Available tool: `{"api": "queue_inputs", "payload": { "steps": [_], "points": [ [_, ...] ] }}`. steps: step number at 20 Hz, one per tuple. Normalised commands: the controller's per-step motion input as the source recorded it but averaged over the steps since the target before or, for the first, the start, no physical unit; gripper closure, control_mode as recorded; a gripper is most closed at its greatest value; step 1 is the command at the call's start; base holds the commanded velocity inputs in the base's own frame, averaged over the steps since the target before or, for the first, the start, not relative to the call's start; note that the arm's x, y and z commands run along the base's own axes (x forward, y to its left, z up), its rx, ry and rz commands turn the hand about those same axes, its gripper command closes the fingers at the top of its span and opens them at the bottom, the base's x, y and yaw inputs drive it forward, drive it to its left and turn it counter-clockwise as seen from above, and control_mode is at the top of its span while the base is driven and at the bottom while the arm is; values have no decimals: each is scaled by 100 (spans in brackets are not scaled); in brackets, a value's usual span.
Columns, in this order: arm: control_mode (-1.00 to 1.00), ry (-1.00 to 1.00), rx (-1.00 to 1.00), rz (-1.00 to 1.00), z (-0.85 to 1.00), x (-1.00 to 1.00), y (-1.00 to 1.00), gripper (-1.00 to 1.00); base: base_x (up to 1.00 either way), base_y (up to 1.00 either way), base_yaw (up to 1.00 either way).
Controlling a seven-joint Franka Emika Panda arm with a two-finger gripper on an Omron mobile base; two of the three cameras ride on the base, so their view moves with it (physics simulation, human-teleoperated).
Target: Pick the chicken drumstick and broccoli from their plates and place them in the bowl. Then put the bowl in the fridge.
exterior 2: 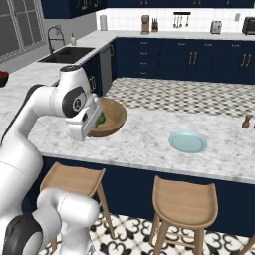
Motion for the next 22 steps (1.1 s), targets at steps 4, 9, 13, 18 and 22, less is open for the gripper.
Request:
{"api": "queue_inputs", "payload": {
  "steps": [4, 9, 13, 18, 22],
  "points": [
    [-100, 17, -1, 2, 28, -42, 0, 100, 0, 0, 0],
    [-100, 5, -5, 0, 3, -18, 0, 100, 0, 0, 0],
    [-100, 0, -10, 0, -6, 0, 0, 100, 0, 0, 0],
    [-100, 0, 0, 0, 0, 0, 0, 100, 0, 0, 0],
    [-100, 1, 0, 0, 0, -4, 0, 100, 0, 0, 0]
  ]
}}
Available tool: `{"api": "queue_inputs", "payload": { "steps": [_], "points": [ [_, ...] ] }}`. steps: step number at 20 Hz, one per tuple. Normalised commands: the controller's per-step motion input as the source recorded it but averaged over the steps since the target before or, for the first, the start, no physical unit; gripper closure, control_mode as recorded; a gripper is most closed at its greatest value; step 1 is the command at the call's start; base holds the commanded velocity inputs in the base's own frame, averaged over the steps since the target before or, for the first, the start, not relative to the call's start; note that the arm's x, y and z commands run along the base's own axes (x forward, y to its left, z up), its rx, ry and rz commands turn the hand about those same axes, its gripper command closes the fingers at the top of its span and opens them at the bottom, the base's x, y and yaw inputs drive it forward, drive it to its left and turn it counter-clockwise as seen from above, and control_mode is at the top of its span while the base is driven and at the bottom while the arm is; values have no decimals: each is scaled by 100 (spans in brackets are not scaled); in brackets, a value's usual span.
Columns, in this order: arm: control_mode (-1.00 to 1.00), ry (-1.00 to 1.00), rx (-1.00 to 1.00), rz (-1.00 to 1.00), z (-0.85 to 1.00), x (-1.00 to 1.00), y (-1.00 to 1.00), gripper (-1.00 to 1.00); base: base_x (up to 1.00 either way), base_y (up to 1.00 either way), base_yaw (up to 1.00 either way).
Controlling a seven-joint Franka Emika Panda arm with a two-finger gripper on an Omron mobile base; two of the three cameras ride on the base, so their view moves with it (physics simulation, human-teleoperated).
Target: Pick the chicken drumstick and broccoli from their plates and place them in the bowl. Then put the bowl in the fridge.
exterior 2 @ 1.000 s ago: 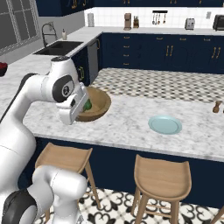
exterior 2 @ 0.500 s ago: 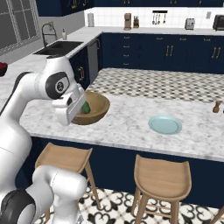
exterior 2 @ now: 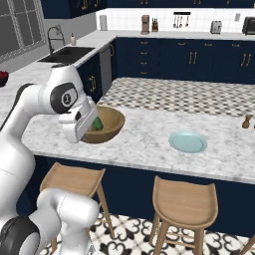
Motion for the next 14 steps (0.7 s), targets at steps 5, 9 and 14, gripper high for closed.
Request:
{"api": "queue_inputs", "payload": {
  "steps": [5, 9, 14],
  "points": [
    [100, 0, 0, 0, 0, 0, 0, 100, -94, -34, -10],
    [100, 0, 0, 0, 0, 0, 0, 100, -89, -52, -55],
    [100, 0, 0, 0, 0, 0, 0, 100, -4, -37, -89]
  ]
}}
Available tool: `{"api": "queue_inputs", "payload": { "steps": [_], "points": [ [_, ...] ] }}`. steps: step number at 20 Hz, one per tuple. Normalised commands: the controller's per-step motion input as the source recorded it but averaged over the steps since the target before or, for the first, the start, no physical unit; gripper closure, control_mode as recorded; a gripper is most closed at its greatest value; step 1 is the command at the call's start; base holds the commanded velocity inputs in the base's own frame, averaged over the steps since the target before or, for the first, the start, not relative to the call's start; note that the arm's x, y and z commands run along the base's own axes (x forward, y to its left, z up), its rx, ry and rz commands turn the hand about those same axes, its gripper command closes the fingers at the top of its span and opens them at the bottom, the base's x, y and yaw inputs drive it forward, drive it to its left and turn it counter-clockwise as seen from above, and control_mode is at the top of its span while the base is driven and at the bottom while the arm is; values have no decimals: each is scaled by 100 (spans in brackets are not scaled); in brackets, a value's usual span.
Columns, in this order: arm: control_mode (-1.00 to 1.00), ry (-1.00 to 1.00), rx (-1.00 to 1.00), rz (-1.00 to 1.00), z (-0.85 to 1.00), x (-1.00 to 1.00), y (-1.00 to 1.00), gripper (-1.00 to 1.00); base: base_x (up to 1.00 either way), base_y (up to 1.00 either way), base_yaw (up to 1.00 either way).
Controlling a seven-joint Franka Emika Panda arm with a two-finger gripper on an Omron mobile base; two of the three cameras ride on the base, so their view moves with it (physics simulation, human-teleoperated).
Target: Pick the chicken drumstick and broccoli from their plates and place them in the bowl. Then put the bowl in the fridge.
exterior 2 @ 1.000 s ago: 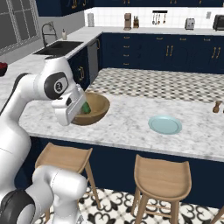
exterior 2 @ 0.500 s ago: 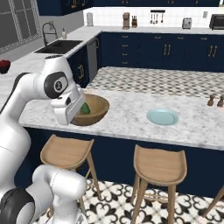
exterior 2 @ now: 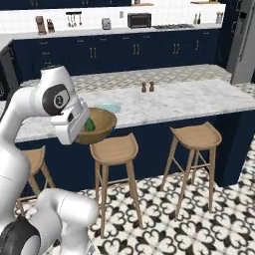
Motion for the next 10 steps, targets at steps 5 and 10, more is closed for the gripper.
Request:
{"api": "queue_inputs", "payload": {
  "steps": [5, 10],
  "points": [
    [100, 0, 0, 0, 0, 0, 0, 100, 22, -79, -66],
    [100, 0, 0, 0, 0, 0, 0, 100, 91, -100, -17]
  ]
}}
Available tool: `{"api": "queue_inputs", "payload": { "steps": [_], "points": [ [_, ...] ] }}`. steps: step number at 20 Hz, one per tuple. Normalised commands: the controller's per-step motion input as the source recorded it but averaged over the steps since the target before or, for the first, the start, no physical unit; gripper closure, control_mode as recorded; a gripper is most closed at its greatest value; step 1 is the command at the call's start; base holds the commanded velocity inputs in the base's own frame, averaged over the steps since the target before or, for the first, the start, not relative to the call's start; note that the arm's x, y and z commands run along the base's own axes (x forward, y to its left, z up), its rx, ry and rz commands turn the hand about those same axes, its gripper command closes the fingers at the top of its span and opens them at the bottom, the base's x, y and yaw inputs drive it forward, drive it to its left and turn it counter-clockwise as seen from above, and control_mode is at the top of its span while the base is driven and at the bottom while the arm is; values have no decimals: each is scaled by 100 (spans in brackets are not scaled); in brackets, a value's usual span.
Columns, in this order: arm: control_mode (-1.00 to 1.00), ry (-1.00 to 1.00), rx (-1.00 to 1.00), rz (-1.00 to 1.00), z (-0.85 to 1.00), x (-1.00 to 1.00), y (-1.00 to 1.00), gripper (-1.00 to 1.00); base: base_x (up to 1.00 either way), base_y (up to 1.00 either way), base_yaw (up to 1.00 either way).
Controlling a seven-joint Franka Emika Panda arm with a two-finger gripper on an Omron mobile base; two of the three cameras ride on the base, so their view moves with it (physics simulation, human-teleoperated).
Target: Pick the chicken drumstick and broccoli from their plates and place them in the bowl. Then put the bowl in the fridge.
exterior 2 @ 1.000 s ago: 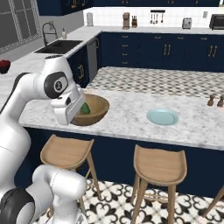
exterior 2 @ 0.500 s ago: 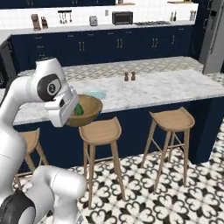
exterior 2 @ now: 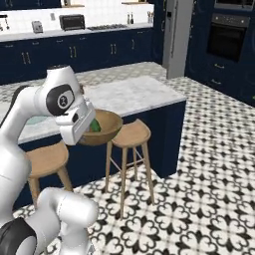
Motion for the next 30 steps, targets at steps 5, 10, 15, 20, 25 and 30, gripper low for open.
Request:
{"api": "queue_inputs", "payload": {
  "steps": [5, 10, 15, 20, 25, 30],
  "points": [
    [100, 0, 0, 0, 0, 0, 0, 100, 100, -100, -2],
    [100, 0, 0, 0, 0, 0, 0, 100, 100, -100, 0],
    [100, 0, 0, 0, 0, 0, 0, 100, 100, -96, 0],
    [100, 0, 0, 0, 0, 0, 0, 100, 100, -84, 5],
    [100, 0, 0, 0, 0, 0, 0, 100, 100, -91, 18],
    [100, 0, 0, 0, 0, 0, 0, 100, 100, -89, 31]
  ]
}}
